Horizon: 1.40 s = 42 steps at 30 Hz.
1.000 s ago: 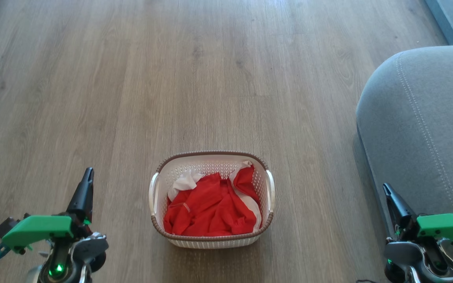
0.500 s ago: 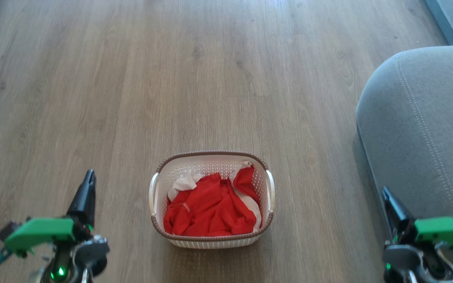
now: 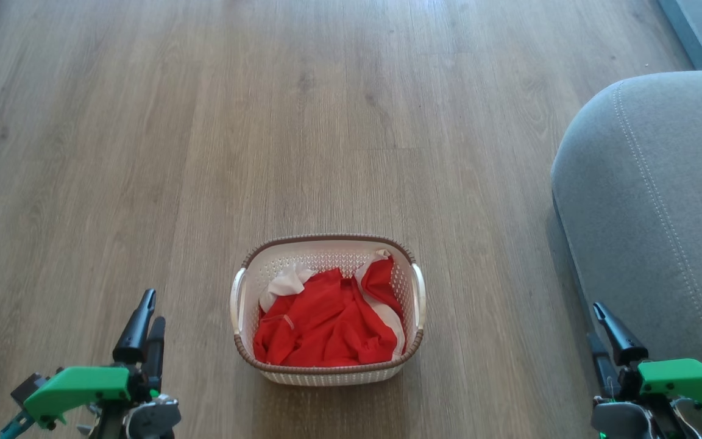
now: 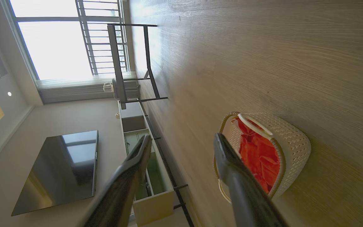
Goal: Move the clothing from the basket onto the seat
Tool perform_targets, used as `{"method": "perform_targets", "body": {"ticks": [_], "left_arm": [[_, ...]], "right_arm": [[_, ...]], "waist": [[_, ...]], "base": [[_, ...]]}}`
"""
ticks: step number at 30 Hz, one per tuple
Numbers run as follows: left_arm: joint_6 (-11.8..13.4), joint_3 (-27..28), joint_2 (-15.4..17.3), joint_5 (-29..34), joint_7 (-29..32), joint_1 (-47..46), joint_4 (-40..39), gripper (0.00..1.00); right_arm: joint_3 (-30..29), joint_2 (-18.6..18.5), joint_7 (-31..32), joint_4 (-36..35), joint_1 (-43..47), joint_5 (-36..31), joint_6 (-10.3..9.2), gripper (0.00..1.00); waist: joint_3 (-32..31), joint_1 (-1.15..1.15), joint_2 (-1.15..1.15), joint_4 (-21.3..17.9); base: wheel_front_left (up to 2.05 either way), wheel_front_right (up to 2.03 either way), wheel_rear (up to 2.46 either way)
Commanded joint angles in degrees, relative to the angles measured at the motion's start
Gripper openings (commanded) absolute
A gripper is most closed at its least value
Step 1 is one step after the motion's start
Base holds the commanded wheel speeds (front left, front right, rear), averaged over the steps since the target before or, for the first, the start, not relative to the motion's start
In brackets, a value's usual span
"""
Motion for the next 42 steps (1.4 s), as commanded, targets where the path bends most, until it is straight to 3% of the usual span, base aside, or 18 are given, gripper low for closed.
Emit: {"method": "perform_targets", "body": {"ticks": [1,12,42], "left_arm": [[-0.1,0.0,0.3,0.7,-0.5,-2.8,-1.8,1.0],[-0.1,-2.0,1.1,5.7,-3.0,-3.4,-0.9,1.0],[-0.2,-3.5,1.3,29.2,-7.9,-3.9,-2.1,1.0]], "right_arm": [[0.3,-0.7,-0.8,-2.4,-1.3,-0.8,0.04,1.0],[2.0,-2.8,-3.6,-3.6,-1.1,-10.4,0.08,1.0],[7.3,-7.7,-8.5,-7.3,-1.7,-37.2,0.18,1.0]], "waist": [[0.0,0.0,0.0,0.0],[-0.1,0.0,0.0,-0.1],[0.1,0.0,0.0,-0.1]], "base": [[0.0,0.0,0.0],[0.0,0.0,0.0],[0.0,0.0,0.0]]}}
